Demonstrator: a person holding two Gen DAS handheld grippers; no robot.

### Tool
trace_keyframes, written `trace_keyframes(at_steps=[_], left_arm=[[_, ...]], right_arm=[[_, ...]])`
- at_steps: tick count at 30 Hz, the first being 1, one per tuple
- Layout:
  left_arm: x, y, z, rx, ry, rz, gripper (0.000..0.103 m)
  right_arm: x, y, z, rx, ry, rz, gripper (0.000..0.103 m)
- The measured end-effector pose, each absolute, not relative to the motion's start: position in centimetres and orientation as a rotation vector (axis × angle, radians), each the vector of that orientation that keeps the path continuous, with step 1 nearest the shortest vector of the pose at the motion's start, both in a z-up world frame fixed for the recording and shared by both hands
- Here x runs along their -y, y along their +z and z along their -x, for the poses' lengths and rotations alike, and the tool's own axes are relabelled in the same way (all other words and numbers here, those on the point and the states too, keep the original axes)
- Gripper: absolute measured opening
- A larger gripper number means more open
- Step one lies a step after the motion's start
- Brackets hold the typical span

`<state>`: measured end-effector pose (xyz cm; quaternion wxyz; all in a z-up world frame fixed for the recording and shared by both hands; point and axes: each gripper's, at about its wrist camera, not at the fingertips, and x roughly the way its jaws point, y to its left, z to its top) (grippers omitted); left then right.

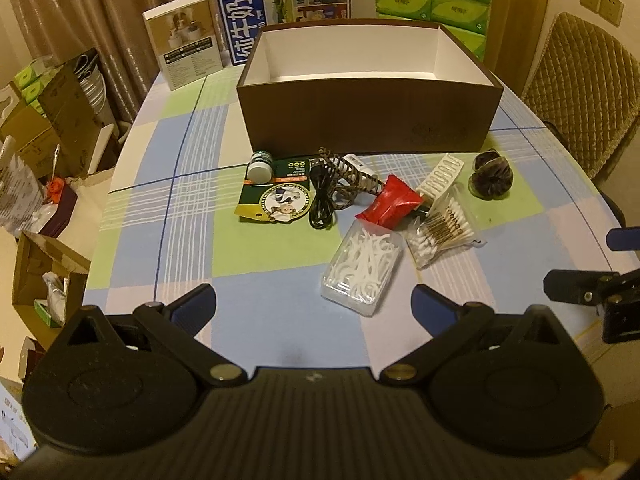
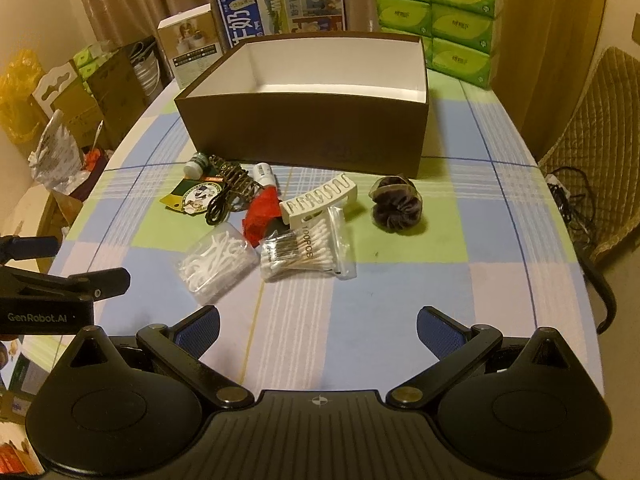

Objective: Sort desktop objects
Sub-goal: 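Move both tools toward the floss-pick box and cotton swab bag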

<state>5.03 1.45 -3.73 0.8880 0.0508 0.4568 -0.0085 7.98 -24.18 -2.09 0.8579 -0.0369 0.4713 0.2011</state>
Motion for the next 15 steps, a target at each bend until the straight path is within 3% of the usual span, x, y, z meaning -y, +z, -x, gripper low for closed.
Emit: trace_keyframes(at_steps=[9,15], left_arm=[[-1.5,-5.3,-6.5,-0.949,-0.072,-0.124,0.101],[-1.4,-6.8,-7.8,-0.969,-0.121,-0.127,0.095]], right_arm=[[24.9,-2.9,-8.9,-0.965,0.416,0.008,0.101],[25.7,-3.4,-9.6,-0.907,0.414,-0.053,0.101]])
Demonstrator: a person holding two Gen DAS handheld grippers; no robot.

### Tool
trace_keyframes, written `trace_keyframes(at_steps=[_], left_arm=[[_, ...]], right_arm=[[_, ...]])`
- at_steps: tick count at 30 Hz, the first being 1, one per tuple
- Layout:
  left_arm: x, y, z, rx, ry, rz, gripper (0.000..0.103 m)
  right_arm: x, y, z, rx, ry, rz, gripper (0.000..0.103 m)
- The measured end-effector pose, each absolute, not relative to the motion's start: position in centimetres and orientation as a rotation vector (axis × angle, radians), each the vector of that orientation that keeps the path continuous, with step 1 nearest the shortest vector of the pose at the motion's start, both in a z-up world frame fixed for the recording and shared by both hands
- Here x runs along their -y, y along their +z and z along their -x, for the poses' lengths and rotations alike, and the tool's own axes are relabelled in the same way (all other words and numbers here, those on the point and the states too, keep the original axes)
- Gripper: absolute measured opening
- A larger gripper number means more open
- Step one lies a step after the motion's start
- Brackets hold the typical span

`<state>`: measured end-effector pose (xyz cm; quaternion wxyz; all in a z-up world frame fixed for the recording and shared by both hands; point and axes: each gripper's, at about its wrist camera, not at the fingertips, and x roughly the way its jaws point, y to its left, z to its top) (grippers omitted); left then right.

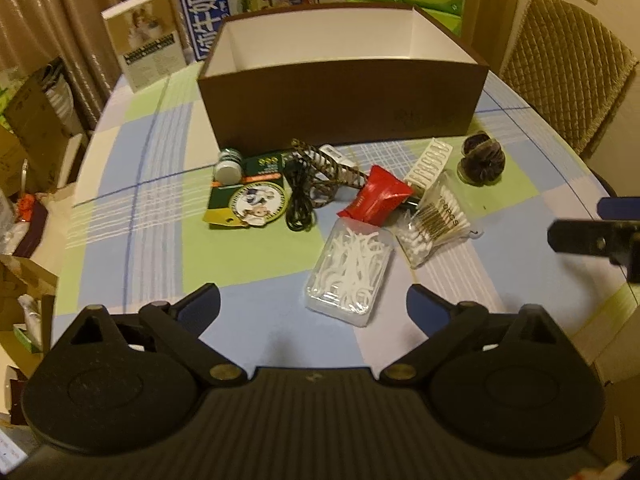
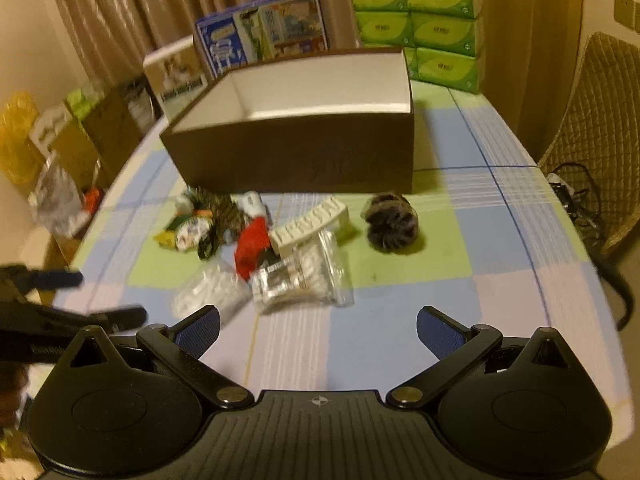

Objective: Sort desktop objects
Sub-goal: 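Move both tools toward the floss-pick box and cotton swab bag, then grasp the clear floss-pick box with left tool while right tool grasps the cotton swab bag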

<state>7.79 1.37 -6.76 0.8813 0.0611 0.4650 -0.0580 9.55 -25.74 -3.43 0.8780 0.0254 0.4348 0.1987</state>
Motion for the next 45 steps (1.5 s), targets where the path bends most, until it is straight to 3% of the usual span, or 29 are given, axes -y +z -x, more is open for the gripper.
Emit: trace_keyframes(at_steps=[9,18,25,31,37,45], left_arm=[[-1.0,-9.3,-9.4,-0.992,-0.214,-0.18,0.079],[-0.1,-11.7,-11.4,-1.004,-0.298,-0.248,0.077],[0.3,-13.0,-12.9,-1.023,-0.349,-0.27,0.068],[0.8,-13.9,-14.0,-1.036,-0.38,-0.295,0.067],[0.9,-14.2,-14.6,-1.048,-0.412,-0.281,0.053],[-0.5,-14.2,-14.0,-1.054,-0.362,-0.267,0.053]], right_arm=[[25.9,-6.3,-10.9,-0.949,0.41,-0.014,0.101],[24.9,-8.9,-12.1,-0.981,0.452,0.086,0.101],[24.6,-10.0,-13.1,-1.021,0.434,0.07,0.101],[24.5,-10.3,-13.8,-1.037,0.421,0.06,0.101],[24.1,-10.4,-14.2,-1.042,0.422,0.061,0.101],[22.9,-10.3,-14.6,-1.021,0.455,0.067,0.101]])
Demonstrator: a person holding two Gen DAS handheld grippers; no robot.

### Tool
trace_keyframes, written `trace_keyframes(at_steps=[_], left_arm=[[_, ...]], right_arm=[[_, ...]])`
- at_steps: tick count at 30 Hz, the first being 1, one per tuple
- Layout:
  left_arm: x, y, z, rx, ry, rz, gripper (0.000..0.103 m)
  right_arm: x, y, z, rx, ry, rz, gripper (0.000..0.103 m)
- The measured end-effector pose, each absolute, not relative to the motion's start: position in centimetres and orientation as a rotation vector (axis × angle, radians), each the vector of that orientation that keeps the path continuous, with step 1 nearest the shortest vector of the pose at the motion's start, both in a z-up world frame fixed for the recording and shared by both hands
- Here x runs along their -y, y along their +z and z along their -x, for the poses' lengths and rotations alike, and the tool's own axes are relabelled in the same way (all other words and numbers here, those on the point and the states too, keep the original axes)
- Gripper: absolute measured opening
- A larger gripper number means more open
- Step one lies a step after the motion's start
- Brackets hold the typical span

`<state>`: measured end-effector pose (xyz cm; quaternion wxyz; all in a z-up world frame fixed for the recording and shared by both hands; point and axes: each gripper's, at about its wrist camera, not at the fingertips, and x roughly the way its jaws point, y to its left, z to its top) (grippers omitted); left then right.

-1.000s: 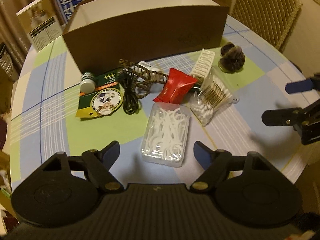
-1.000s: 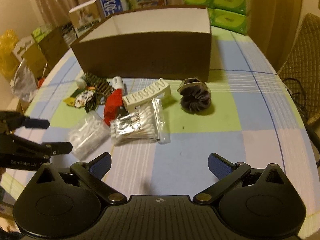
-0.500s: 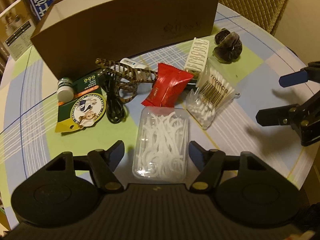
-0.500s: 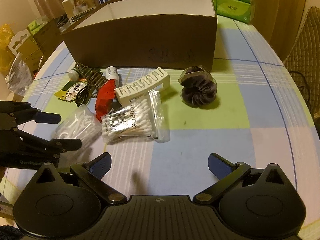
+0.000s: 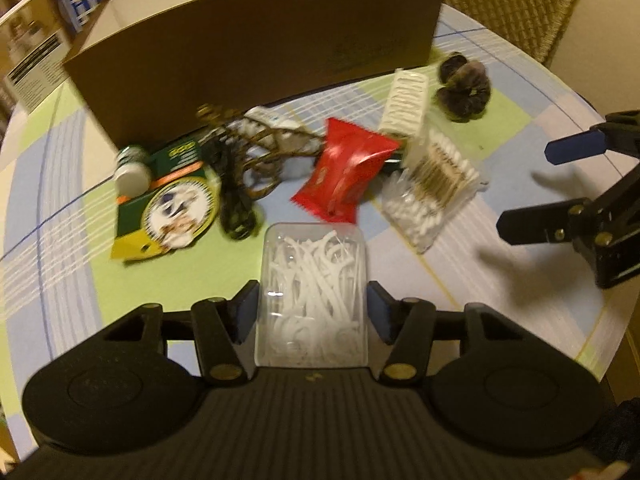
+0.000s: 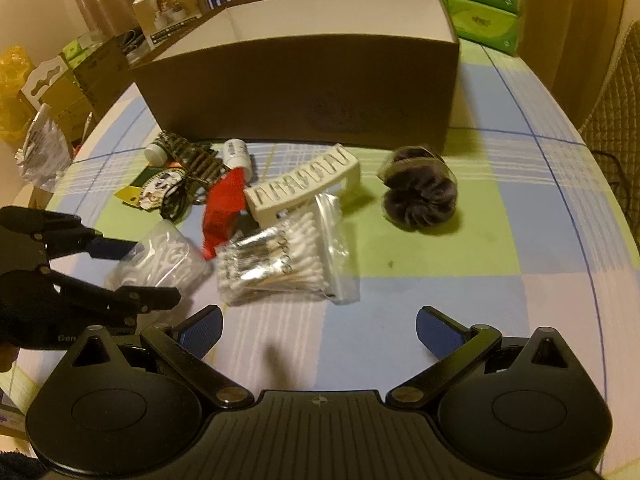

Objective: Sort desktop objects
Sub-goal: 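Grasp the clear floss-pick box with left tool while right tool grasps the cotton swab bag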

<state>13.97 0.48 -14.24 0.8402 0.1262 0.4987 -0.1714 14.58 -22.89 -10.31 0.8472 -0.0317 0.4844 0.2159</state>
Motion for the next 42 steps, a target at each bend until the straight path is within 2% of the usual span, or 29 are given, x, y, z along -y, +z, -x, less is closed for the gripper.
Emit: trace_keyframes(at_steps=[13,23,24,25,42], left_arm=[[-7.6,-14.2,-13.9,-1.073,-0.15,-0.138,0.053],[-9.6,-14.1,-13.6,-1.071,-0.179,-0.131,0.053],[-9.5,-14.1,-13.5,-1.069,-0.185,-0.135,0.053],[-9.6,-14.1,-13.5,-1.068,-0.194,-0.135,0.052],[-7.9,-14.1,-13.3,-1.071,-0.144,-0.109,0.051]], right_arm=[[18.5,-12.6,-15.9,-0.971,0.537,0.172,0.101],[16.8,-14.2,-16.9,-0.93,0.504,0.242,0.101],[16.6,-14.3,-16.8,-0.919,0.498,0.261,0.095],[16.5,-14.4,-16.6,-0.916,0.496,0.274,0.07],[18.9,-12.5,-14.1,-0.947,0.536,0.278,0.068]])
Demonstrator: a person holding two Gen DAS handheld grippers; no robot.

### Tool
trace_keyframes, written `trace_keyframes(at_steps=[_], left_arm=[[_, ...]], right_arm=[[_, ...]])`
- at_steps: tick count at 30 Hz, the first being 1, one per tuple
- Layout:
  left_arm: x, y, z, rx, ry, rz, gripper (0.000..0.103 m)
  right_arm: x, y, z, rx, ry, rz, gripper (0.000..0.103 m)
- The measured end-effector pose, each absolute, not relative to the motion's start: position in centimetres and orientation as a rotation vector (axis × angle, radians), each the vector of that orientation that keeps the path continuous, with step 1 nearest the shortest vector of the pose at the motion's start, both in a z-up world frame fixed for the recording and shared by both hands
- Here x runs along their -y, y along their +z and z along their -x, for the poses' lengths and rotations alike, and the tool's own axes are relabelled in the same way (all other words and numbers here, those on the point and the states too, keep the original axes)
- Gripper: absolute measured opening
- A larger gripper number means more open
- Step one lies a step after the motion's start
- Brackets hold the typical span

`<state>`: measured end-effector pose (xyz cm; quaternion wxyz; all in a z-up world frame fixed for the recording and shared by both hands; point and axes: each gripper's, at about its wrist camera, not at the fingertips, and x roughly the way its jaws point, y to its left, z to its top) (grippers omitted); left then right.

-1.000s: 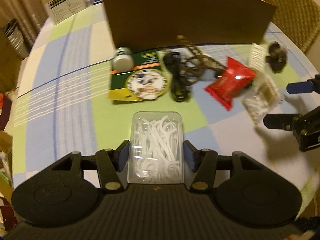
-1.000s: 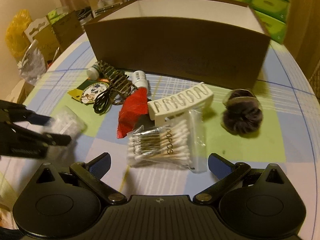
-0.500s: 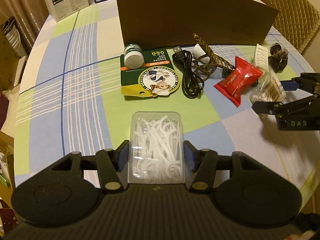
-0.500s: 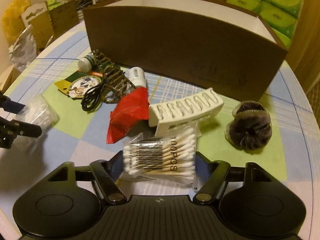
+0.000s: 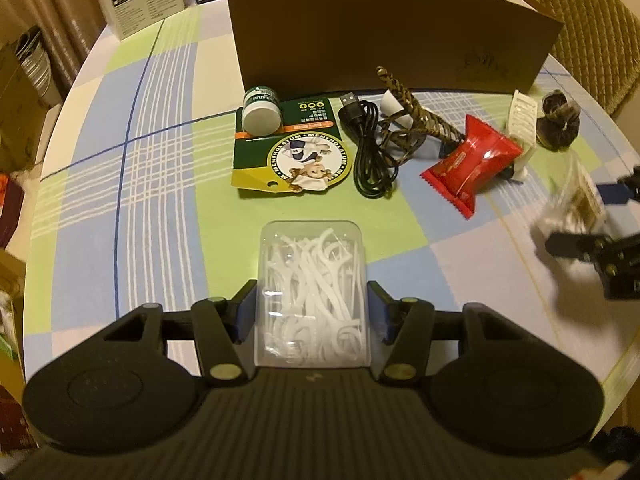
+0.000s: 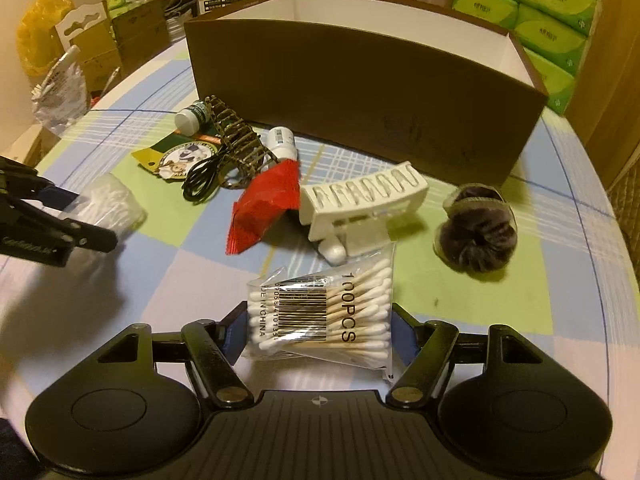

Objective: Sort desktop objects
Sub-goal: 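Grasp the clear floss-pick box with left tool while right tool grasps the cotton swab bag, then carry the floss-pick box and swab bag with both tools into the brown box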

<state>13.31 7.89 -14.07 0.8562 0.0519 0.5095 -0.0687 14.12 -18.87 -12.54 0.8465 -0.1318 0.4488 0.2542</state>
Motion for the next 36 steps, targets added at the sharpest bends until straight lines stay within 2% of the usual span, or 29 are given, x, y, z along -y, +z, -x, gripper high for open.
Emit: trace_keyframes(at_steps=[23,36], left_arm=[[-1.4,-7.3,-14.4,-0.957,-0.077,-0.003,0.051],[-1.6,-1.0,-21.1,-0.829,-0.181,-0.049,0.052]], right_arm=[[24.0,-8.7,-18.0,-0.909,0.72,0.278,0.068],[21.5,-3.1,-21.9,-0.803,0.712,0.247,0.068]])
